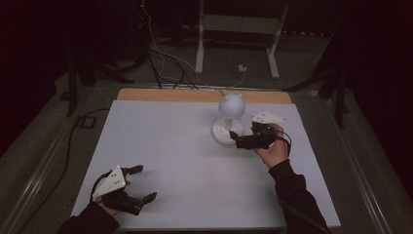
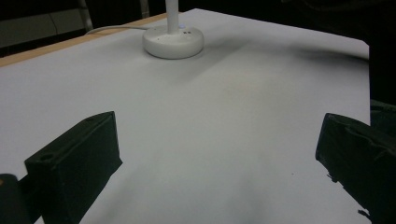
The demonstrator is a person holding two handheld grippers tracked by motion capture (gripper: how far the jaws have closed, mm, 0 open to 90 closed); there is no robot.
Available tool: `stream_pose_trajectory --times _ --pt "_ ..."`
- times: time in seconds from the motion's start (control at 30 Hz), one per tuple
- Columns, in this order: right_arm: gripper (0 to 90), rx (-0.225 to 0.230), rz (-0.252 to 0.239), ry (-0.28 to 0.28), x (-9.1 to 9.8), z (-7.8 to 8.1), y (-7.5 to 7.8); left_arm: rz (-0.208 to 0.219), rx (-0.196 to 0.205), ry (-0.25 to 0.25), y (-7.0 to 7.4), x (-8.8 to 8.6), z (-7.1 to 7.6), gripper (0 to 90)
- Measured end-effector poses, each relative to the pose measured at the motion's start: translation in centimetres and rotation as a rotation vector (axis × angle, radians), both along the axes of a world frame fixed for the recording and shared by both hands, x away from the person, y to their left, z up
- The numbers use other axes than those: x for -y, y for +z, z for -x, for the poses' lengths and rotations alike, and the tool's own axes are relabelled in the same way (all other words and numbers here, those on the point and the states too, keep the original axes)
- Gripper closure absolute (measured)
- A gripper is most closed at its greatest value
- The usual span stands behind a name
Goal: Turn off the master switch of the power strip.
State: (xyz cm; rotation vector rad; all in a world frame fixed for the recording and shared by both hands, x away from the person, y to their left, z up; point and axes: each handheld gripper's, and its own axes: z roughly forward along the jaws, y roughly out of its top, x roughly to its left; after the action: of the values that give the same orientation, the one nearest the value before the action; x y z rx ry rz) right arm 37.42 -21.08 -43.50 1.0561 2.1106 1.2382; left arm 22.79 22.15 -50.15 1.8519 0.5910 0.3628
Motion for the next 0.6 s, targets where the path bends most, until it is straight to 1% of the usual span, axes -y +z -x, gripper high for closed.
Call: stream_pose_trajectory --times 0.07,0.1,0.23,0.27,0.3,0.37,0.43,0.47,0.53,0.57,0.6 --pt "0.0 -0.02 0.013 -0.013 0.0 -0.3 -0.1 0.0 0.001 0.0 0.0 0.0 0.0 0.4" --pt "0.0 -0.023 0.014 -0.02 0.1 -0.4 -0.2 0.0 0.001 0.0 0.0 0.0 0.0 0.4" --pt "0.4 -0.012 0.016 -0.036 0.3 -1.0 -0.6 0.001 -0.001 0.0 0.0 0.0 0.0 0.4" --pt "4.8 -0.015 0.023 -0.044 0.3 -1.1 -0.7 0.001 -0.002 0.001 0.0 0.0 0.0 0.4" --pt "6.4 -0.015 0.034 -0.056 0.4 -1.2 -0.9 0.0 -0.002 0.001 0.0 0.0 0.0 0.4" --pt "7.7 -0.018 0.03 -0.067 0.6 -1.6 -1.3 0.002 -0.002 0.001 0.0 0.0 0.0 0.4" --pt "15.7 -0.023 0.024 -0.088 0.8 -1.8 -1.6 0.001 0.0 0.001 0.0 0.0 0.0 0.4" --pt "17.0 -0.026 0.022 -0.097 0.8 -1.9 -1.7 0.002 -0.002 0.0 0.0 0.0 0.0 0.4" --pt "31.0 -0.033 0.02 -0.118 1.0 -2.1 -2.0 0.001 -0.002 0.0 0.0 0.0 0.0 0.4" --pt "33.0 -0.031 0.02 -0.131 1.1 -2.1 -2.2 0.001 -0.002 0.0 0.0 0.0 0.0 0.4" --pt "37.4 -0.031 0.019 -0.139 1.1 -2.2 -2.3 0.003 -0.003 0.0 0.0 0.0 0.0 0.4"
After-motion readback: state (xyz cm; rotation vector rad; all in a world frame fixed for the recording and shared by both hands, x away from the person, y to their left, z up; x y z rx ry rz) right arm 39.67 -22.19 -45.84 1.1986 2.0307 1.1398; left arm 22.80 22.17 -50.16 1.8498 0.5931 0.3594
